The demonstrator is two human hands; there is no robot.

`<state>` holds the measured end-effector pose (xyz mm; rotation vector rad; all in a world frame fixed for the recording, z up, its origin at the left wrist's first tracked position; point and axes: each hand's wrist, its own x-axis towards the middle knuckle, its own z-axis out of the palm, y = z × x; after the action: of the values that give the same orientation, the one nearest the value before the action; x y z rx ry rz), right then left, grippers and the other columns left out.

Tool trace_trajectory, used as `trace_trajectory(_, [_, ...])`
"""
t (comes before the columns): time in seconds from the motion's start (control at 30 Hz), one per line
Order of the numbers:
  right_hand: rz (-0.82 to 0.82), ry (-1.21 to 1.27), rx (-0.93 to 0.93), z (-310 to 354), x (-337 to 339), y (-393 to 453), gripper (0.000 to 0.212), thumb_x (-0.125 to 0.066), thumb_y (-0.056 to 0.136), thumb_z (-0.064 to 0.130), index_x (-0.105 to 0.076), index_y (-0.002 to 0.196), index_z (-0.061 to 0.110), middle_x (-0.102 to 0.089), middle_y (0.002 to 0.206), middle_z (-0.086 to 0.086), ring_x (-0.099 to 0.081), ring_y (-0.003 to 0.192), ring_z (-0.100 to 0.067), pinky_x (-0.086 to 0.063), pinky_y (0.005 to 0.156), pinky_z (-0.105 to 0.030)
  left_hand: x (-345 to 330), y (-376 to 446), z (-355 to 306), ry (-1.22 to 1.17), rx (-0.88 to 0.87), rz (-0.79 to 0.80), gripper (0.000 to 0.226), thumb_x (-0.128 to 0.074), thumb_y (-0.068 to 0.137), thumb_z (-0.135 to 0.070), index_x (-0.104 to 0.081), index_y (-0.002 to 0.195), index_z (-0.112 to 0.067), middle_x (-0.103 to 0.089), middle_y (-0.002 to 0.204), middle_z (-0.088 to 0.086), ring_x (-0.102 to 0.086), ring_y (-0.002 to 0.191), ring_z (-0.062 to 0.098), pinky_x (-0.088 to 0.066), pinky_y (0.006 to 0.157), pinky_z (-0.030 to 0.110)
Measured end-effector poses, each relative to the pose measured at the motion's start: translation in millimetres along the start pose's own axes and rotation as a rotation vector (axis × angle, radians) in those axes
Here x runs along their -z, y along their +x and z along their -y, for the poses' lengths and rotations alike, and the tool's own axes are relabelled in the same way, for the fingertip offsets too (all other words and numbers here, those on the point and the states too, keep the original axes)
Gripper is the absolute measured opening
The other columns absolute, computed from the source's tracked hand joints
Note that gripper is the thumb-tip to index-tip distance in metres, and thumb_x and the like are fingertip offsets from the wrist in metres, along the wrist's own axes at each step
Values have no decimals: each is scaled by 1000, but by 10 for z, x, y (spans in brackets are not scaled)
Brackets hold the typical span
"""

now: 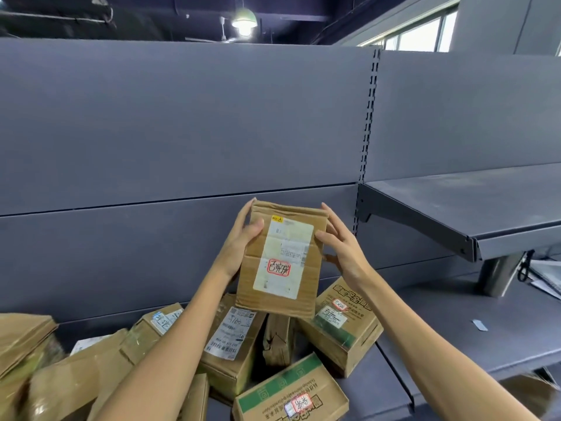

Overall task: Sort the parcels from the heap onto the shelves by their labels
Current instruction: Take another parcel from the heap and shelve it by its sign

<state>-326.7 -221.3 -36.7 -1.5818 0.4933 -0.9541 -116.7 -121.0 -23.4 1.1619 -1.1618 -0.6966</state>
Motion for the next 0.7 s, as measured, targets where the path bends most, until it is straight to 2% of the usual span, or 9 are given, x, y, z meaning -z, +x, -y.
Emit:
trace_trajectory(0.1, [93, -1, -80, -96, -37, -68, 100, -75, 71, 69, -23, 154, 48, -44, 156, 4, -49, 138, -21, -49, 104, -58, 5, 37, -66, -128, -71, -122, 87, -67, 75, -54, -34, 152, -28, -63, 134, 10, -66, 116, 27, -52, 98, 48])
trace_trajectory(0.17, [195, -41, -103, -157, -100, -152, 92, -70, 78, 66, -22, 154, 50, -52, 149, 11, -56, 132, -20, -47, 104, -57, 23, 61, -135, -170, -104, -187, 87, -67, 73, -53, -36, 150, -27, -65, 130, 11, -67, 113, 29, -55, 94, 48])
trace_trajectory(0.23, [250, -62, -102, -200, -182, -222, 82, -66, 80, 58, -26, 152, 51, -59, 140, 17, -62, 125, -18, -49, 100, -53, 53, 86, -203, -145, -132, -200, 88, -66, 72, -52, -36, 150, -26, -67, 124, 6, -69, 108, 23, -57, 89, 40])
trace_trajectory(0.37, [237, 42, -99, -211, -312, -223, 81, -71, 79, 49, -35, 151, 41, -63, 138, 9, -60, 127, -21, -44, 106, -63, 156, 97, -325, -73, -170, -160, 84, -66, 74, -49, -36, 149, -25, -65, 125, 4, -68, 109, 20, -56, 85, 31])
trace_trajectory(0.43, [262, 37, -85, -198, -381, -191, 77, -71, 82, 45, -37, 151, 39, -63, 139, 6, -59, 129, -22, -43, 108, -61, 237, 47, -377, -57, -181, -167, 82, -66, 75, -49, -37, 149, -27, -63, 130, 8, -66, 114, 23, -55, 91, 34])
trace_trajectory(0.53, [310, 6, -74, -155, -588, -109, 78, -70, 79, 49, -39, 150, 39, -65, 135, 9, -61, 125, -16, -48, 105, -52, 446, -112, -450, -25, -190, -228, 82, -66, 76, -49, -37, 149, -27, -61, 133, 10, -65, 117, 25, -54, 95, 39])
trace_trajectory(0.7, [476, 65, -62, -136, -1348, -2, 77, -71, 79, 49, -42, 149, 36, -65, 136, 8, -62, 124, -17, -53, 102, -46, 1061, -715, -627, -13, -194, -456, 71, -64, 83, -39, -39, 148, -28, -62, 134, 9, -67, 114, 23, -55, 93, 39])
